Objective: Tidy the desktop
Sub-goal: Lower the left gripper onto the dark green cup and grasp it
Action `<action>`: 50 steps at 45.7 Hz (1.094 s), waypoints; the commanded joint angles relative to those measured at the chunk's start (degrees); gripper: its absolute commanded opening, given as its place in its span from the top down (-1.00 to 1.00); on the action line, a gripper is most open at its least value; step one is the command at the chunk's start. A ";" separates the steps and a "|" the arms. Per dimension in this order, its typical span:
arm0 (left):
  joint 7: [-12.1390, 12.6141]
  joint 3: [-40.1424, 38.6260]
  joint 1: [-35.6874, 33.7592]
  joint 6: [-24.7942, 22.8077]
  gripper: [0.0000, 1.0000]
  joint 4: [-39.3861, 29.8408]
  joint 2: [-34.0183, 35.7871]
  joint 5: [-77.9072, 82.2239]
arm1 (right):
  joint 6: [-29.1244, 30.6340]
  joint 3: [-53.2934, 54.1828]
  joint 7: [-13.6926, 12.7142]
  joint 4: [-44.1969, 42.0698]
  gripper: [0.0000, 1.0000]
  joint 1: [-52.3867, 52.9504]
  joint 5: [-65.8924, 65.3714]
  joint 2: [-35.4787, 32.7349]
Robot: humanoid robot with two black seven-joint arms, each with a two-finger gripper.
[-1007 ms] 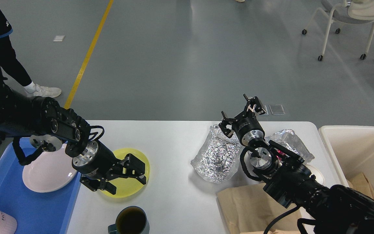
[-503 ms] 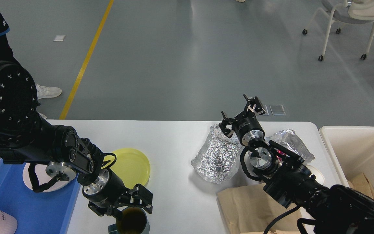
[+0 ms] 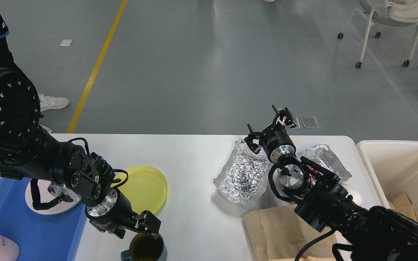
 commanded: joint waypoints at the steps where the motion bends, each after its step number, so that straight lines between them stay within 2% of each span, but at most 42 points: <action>1: 0.60 -0.36 1.85 2.93 -0.93 -0.01 -0.27 1.62 | 0.00 0.00 0.00 0.00 -1.00 0.00 0.00 0.00; 3: 0.69 -0.71 3.07 5.82 -0.92 -0.01 -0.35 1.62 | 0.00 0.00 0.00 0.00 -1.00 0.00 0.00 0.00; 6: 0.69 -1.07 3.78 7.68 -0.92 -0.01 -0.36 1.62 | 0.00 0.00 0.00 0.00 -1.00 0.00 0.00 0.00; 14: 0.77 -1.16 4.66 8.21 -0.91 0.08 -0.36 1.62 | 0.00 0.00 0.00 0.09 -1.00 0.00 0.00 0.00; 24: 0.86 -1.07 7.56 9.17 -0.75 0.25 -1.05 1.71 | 0.00 0.00 0.00 0.09 -1.00 0.00 0.00 0.00; 33: 4.29 -1.07 8.53 10.76 -0.41 0.25 -2.38 1.71 | 0.00 0.00 0.00 0.09 -1.00 0.00 0.00 0.00; 39: 4.82 -0.54 8.62 12.43 -0.16 0.25 -2.38 1.80 | 0.00 0.00 0.00 0.09 -1.00 0.00 0.00 0.00; 43: 4.82 -0.37 8.71 13.05 -0.10 0.34 -2.29 1.80 | 0.00 0.00 0.00 0.09 -1.00 0.00 0.00 0.00; 50: 4.82 -0.28 8.71 13.40 0.20 0.34 -2.29 1.97 | 0.00 0.00 0.00 0.09 -1.00 0.00 0.00 0.00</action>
